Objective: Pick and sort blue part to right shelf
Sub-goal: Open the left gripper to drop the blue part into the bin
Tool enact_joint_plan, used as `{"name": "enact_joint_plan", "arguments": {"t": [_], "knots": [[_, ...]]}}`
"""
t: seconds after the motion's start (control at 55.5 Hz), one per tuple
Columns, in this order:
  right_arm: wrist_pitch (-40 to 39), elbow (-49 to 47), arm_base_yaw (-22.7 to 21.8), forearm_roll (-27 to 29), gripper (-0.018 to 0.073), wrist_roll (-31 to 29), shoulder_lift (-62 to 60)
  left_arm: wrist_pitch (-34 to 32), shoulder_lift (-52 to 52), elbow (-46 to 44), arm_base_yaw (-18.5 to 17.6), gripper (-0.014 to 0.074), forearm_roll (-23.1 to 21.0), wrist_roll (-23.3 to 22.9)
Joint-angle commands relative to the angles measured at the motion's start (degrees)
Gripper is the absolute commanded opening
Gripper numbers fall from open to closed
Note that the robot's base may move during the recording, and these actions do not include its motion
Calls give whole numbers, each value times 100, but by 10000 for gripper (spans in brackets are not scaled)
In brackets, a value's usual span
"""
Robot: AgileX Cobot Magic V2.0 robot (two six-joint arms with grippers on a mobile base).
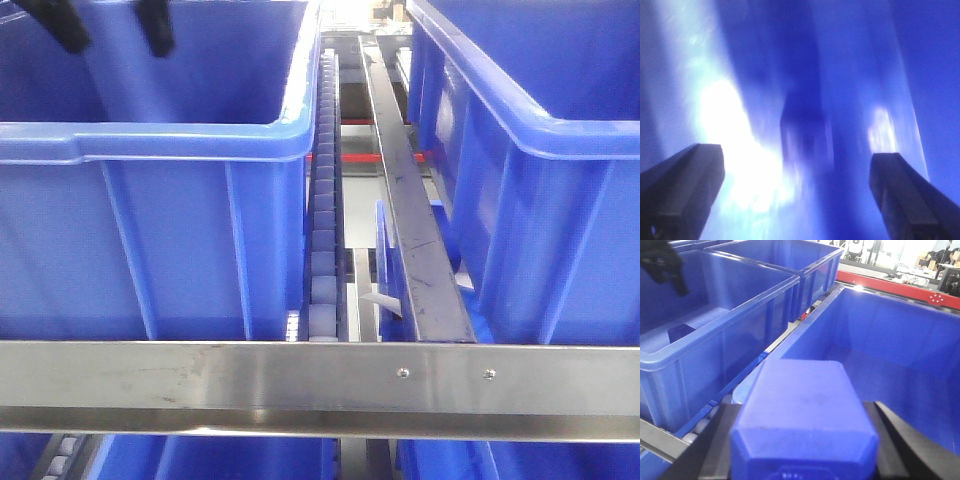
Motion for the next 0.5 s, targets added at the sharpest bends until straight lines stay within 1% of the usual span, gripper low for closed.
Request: {"name": "enact_joint_plan", "arguments": {"t": [0.0,0.072,0.162,0.343,0.487], "knots": [[-543,-158,-14,74,174,11,83,-701,-857,723,18,640,-70,15],[-525,-159,-14,74,174,11,83,-1200,-1358,1552,18,636,-79,15],[-476,-159,-14,74,174,11,83,-1854,-2034,2533,18,594,-79,15],[-247,-159,-14,74,174,11,83,-2840,-3488,4293,18,456,-68,15],[-294,-181,-14,74,174,11,83,-3376,-4538,5128,18,349,0,15]]}}
